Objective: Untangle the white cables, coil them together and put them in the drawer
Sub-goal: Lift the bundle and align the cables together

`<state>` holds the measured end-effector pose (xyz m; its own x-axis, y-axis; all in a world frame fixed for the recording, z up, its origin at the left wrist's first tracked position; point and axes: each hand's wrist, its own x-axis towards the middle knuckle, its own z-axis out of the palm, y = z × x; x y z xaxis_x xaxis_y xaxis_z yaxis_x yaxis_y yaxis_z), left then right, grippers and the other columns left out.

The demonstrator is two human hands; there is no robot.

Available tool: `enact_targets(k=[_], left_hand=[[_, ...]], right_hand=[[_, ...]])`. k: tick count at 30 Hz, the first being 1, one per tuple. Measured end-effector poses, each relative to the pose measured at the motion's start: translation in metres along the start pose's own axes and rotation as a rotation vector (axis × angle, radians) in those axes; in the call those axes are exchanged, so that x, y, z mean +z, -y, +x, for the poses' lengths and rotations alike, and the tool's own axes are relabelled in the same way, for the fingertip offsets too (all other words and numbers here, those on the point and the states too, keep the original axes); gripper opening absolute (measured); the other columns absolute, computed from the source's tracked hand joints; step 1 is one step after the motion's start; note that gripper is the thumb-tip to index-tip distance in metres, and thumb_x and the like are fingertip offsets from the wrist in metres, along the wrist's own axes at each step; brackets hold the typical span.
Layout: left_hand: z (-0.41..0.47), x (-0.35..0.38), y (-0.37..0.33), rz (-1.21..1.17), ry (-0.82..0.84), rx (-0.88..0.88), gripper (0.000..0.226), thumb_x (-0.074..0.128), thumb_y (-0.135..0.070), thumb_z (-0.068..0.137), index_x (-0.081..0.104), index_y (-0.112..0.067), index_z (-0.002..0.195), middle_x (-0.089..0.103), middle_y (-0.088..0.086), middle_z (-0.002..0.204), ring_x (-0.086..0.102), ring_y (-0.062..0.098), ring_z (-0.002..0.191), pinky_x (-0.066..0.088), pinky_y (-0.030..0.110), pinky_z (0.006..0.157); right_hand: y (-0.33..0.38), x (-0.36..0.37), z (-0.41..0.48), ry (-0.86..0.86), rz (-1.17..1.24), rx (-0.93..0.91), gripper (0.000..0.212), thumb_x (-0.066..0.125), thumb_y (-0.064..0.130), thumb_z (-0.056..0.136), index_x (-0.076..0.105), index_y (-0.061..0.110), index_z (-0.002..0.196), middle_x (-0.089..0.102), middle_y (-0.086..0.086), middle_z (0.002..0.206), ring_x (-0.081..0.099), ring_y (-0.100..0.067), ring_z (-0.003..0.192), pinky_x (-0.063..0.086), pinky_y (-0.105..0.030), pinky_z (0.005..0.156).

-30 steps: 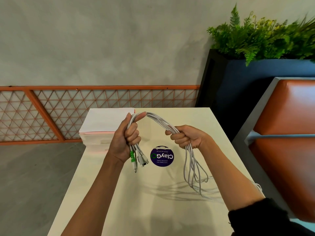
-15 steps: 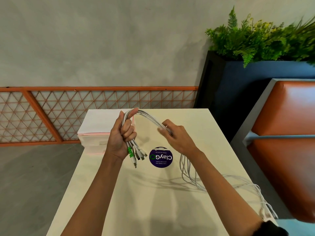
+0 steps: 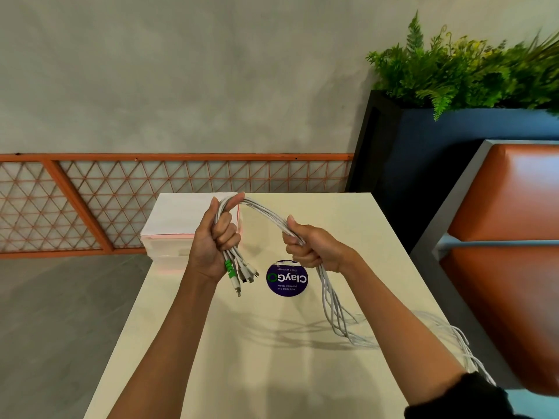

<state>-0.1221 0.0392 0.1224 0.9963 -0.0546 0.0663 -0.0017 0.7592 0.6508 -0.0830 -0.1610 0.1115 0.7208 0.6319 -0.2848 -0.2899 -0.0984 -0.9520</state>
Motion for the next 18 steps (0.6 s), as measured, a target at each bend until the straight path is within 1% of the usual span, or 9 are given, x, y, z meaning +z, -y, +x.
enact_targets(k=[4,6,7,9,11,12,14,16,18], left_hand=[[0.000,0.008,0.000,0.005,0.020,0.002,0.045,0.038,-0.035,0.093,0.076,-0.012,0.097,0.009,-0.004,0.050,0.006,0.009,0.040,0.014,0.013,0.035],[0.001,0.011,-0.001,-0.010,0.033,0.007,0.046,0.037,-0.036,0.094,0.076,-0.012,0.098,0.010,-0.004,0.050,0.006,0.010,0.040,0.013,0.013,0.035],[0.003,0.012,-0.002,-0.030,0.045,0.015,0.047,0.035,-0.036,0.095,0.076,-0.012,0.099,0.010,-0.004,0.049,0.007,0.010,0.039,0.014,0.013,0.035],[0.006,0.012,-0.004,-0.051,0.055,0.027,0.048,0.035,-0.037,0.096,0.075,-0.012,0.100,0.010,-0.004,0.049,0.007,0.010,0.039,0.015,0.014,0.034],[0.007,0.012,-0.005,-0.051,0.049,0.033,0.047,0.035,-0.037,0.096,0.075,-0.011,0.100,0.010,-0.004,0.049,0.007,0.009,0.039,0.015,0.014,0.033],[0.007,0.011,-0.006,-0.060,0.045,0.040,0.048,0.035,-0.036,0.097,0.075,-0.011,0.100,0.010,-0.004,0.049,0.007,0.009,0.039,0.016,0.013,0.033],[0.007,0.007,-0.008,-0.076,0.037,0.055,0.050,0.031,-0.036,0.100,0.074,-0.011,0.102,0.010,-0.005,0.049,0.008,0.009,0.038,0.017,0.013,0.032],[0.008,0.004,-0.008,-0.074,0.027,0.058,0.051,0.028,-0.036,0.103,0.073,-0.010,0.104,0.011,-0.005,0.049,0.008,0.010,0.038,0.018,0.013,0.032],[0.009,0.003,-0.007,-0.083,0.020,0.058,0.050,0.029,-0.036,0.102,0.072,-0.010,0.105,0.011,-0.005,0.049,0.008,0.009,0.038,0.018,0.013,0.031]], right_hand=[[0.005,-0.010,-0.003,0.267,0.291,0.128,0.052,0.029,0.046,0.099,0.038,0.021,0.055,0.030,0.009,0.043,0.012,-0.005,0.036,0.012,-0.017,0.030],[0.003,-0.008,-0.001,0.332,0.339,0.135,0.052,0.030,0.048,0.098,0.038,0.019,0.056,0.031,0.008,0.047,0.015,-0.006,0.039,0.013,-0.018,0.034],[0.001,-0.006,-0.001,0.330,0.336,0.119,0.051,0.030,0.049,0.098,0.041,0.018,0.058,0.031,0.008,0.049,0.015,-0.006,0.041,0.012,-0.018,0.035],[-0.004,-0.003,0.000,0.278,0.306,0.042,0.046,0.031,0.046,0.098,0.053,0.015,0.073,0.030,0.009,0.051,0.014,-0.005,0.042,0.014,-0.016,0.036],[-0.011,-0.005,-0.003,0.235,0.253,-0.047,0.037,0.033,0.041,0.097,0.055,0.012,0.093,0.030,0.009,0.054,0.016,-0.003,0.042,0.019,-0.013,0.037],[-0.014,-0.007,-0.005,0.225,0.217,-0.078,0.032,0.036,0.040,0.097,0.054,0.013,0.094,0.030,0.009,0.056,0.019,-0.002,0.042,0.022,-0.013,0.039],[-0.017,-0.010,-0.010,0.167,0.093,-0.099,0.027,0.039,0.037,0.098,0.051,0.016,0.086,0.032,0.008,0.060,0.024,-0.002,0.045,0.026,-0.013,0.043],[-0.014,-0.009,-0.013,0.016,-0.150,-0.095,0.033,0.033,0.037,0.101,0.047,0.013,0.083,0.036,0.006,0.063,0.031,-0.007,0.050,0.031,-0.015,0.048],[-0.011,-0.007,-0.011,-0.173,-0.405,-0.143,0.040,0.030,0.039,0.102,0.050,0.012,0.082,0.040,0.003,0.065,0.038,-0.010,0.056,0.036,-0.017,0.055]])
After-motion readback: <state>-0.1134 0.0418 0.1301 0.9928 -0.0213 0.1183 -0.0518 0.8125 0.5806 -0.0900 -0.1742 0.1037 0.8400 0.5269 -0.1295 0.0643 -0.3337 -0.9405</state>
